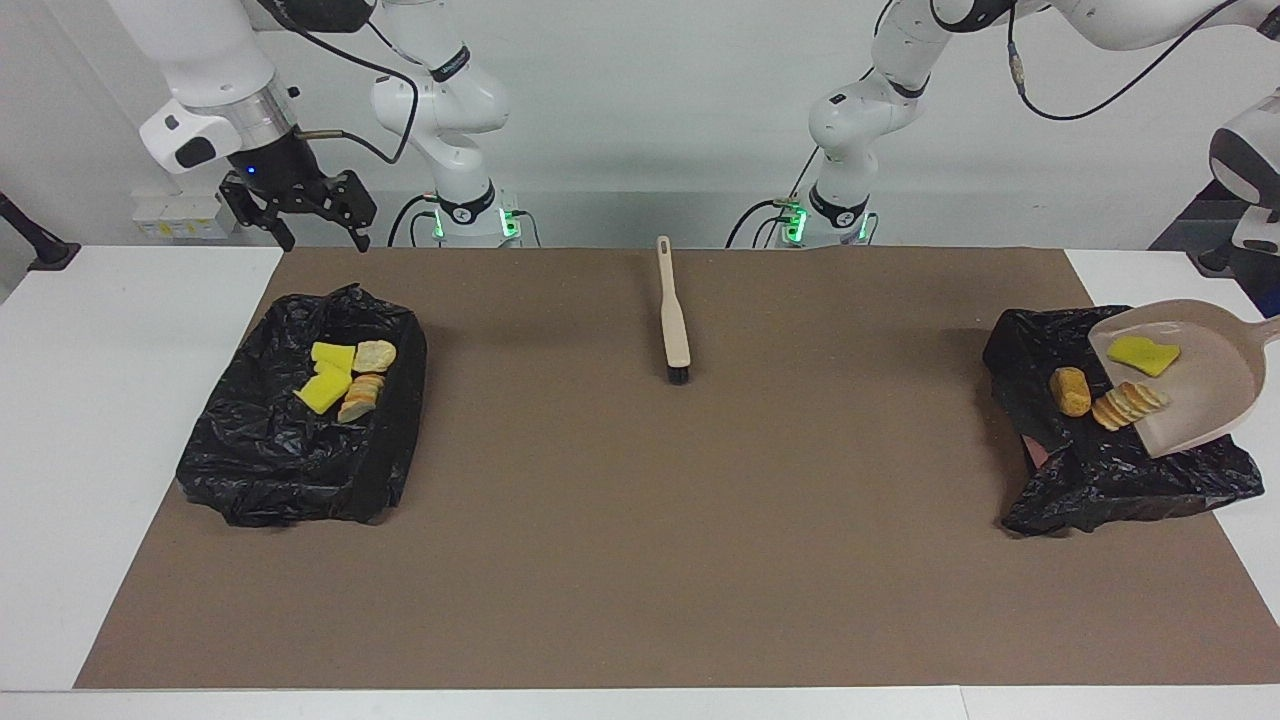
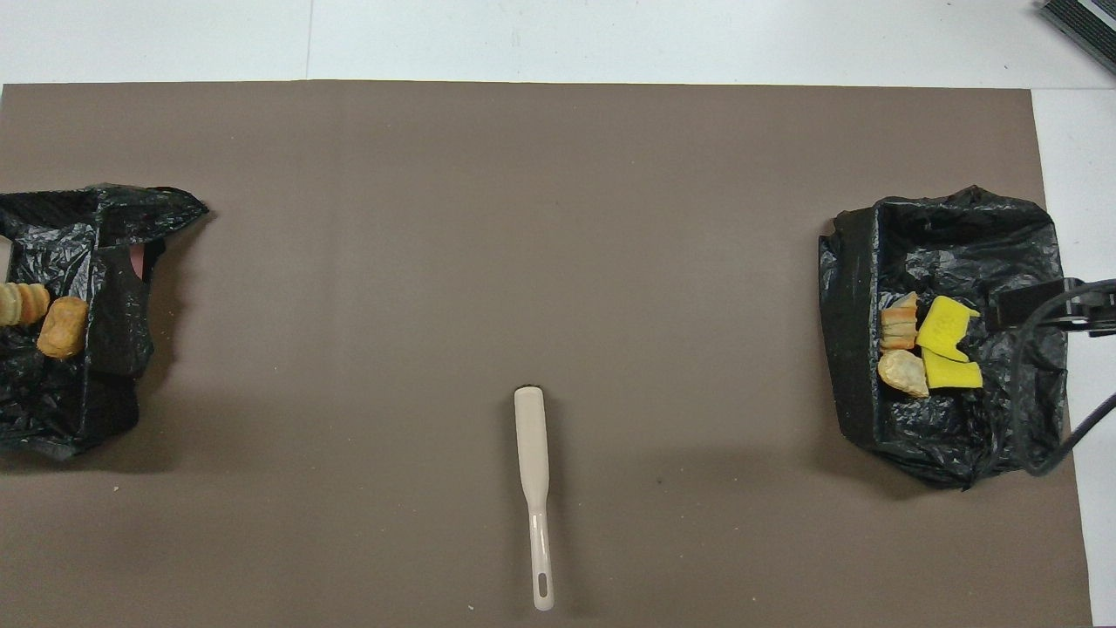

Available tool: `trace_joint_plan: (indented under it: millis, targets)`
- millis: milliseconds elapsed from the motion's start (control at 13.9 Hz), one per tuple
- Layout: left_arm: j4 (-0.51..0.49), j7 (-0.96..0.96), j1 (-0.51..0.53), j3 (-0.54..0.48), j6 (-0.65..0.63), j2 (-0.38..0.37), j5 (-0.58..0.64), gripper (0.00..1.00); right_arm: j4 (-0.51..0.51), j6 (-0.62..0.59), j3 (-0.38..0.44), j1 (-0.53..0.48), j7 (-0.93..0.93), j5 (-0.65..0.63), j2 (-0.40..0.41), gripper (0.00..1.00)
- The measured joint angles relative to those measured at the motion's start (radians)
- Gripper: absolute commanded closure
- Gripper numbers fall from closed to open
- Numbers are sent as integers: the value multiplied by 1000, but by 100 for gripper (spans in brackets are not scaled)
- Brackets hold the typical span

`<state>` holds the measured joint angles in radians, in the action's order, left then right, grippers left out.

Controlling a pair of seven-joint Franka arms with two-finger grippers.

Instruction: Sweep and dump trash in bin

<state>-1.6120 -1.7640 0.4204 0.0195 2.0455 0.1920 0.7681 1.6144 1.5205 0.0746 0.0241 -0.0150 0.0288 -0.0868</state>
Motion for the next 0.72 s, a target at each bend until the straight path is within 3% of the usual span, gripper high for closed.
trace_joint_plan:
  millis: [289,721]
  targets:
    - [-10,2,1,-6,-2,-82,84,100,-5,-2,9,38,0,0,0,0]
    - [-20,9,-16,7,-37,-153,82,100,-4,-5,15,39,0,0,0,0]
